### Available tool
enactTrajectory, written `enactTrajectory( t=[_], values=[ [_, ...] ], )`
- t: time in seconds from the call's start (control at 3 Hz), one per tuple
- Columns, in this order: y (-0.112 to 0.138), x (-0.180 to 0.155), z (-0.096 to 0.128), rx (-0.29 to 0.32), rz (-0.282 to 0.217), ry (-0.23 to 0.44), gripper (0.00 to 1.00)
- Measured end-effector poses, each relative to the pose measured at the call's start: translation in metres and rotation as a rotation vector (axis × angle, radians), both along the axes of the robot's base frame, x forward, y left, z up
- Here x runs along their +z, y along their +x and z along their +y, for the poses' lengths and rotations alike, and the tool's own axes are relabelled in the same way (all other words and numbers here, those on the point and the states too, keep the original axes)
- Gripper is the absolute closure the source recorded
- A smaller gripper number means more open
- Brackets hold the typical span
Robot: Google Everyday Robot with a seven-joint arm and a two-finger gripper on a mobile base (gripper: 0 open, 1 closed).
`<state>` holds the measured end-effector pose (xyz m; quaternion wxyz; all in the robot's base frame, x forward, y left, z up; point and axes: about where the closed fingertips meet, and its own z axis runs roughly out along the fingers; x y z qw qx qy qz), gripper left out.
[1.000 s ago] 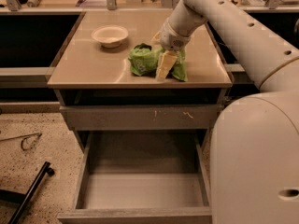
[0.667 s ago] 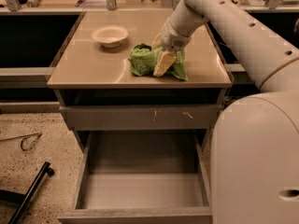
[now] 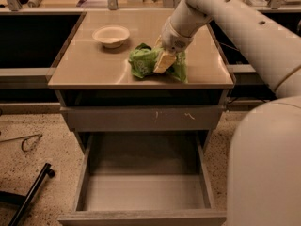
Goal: Place green rice chip bag into middle drawer
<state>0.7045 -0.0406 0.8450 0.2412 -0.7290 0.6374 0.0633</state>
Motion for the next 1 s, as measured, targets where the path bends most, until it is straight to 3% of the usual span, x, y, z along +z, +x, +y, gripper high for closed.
enactTrajectory(
  t=[0.33, 0.67, 1.0],
  values=[
    [-0.043, 0.046, 0.001, -0.095, -0.066, 0.046, 1.00],
    [-0.093, 0.041, 0.005, -0.147, -0.039, 0.085, 1.00],
    [-0.137, -0.017, 0.001, -0.165, 0.096, 0.155, 1.00]
  ],
)
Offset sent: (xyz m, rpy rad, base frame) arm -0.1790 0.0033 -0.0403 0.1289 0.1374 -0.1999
